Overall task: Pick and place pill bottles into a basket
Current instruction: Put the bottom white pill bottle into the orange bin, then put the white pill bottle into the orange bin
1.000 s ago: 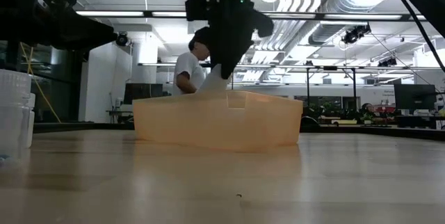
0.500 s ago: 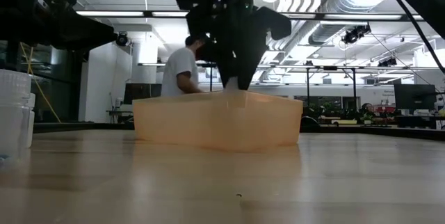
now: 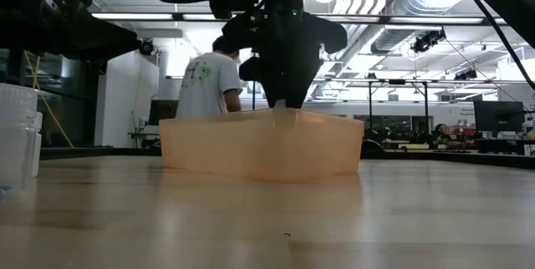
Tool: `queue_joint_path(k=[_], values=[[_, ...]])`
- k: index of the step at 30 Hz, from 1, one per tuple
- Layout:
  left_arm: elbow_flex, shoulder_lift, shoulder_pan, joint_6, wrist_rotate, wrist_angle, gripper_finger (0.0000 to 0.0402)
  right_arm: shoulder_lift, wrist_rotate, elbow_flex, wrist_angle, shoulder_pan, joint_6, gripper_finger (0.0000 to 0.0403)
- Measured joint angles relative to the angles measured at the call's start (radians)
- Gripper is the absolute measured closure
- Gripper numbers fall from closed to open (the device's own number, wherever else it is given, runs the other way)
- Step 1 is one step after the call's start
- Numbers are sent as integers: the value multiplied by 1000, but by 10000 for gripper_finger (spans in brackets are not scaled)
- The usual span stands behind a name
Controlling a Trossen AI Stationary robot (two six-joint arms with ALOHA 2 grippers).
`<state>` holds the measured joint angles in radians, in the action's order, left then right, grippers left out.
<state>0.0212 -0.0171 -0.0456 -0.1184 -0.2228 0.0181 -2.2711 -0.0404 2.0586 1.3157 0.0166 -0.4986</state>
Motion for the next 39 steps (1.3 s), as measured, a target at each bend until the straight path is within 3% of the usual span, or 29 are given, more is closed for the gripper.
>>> queue_joint_path(k=[9, 14, 18, 24, 27, 30, 35, 39], values=[[0, 0, 0, 0, 0, 0, 259, 0, 62, 0, -25, 0, -10, 179], [0, 0, 0, 0, 0, 0, 259, 1, 83, 33, -30, 13, -104, 164], [0, 0, 0, -4, 1, 0, 259, 1, -70, 102, -29, 81, -108, 165], [0, 0, 0, -41, 1, 0, 259, 7, -387, 186, 24, 213, -61, 178], [0, 0, 0, -45, 1, 0, 259, 15, -464, 186, 27, 246, -59, 187], [0, 0, 0, -47, 1, 0, 259, 24, -426, 186, 30, 244, -34, 198], [0, 0, 0, -46, 1, 0, 259, 37, -240, 185, -98, 186, 95, 219], [0, 0, 0, -45, 1, 0, 259, 37, -309, 185, -157, 147, 133, 239]])
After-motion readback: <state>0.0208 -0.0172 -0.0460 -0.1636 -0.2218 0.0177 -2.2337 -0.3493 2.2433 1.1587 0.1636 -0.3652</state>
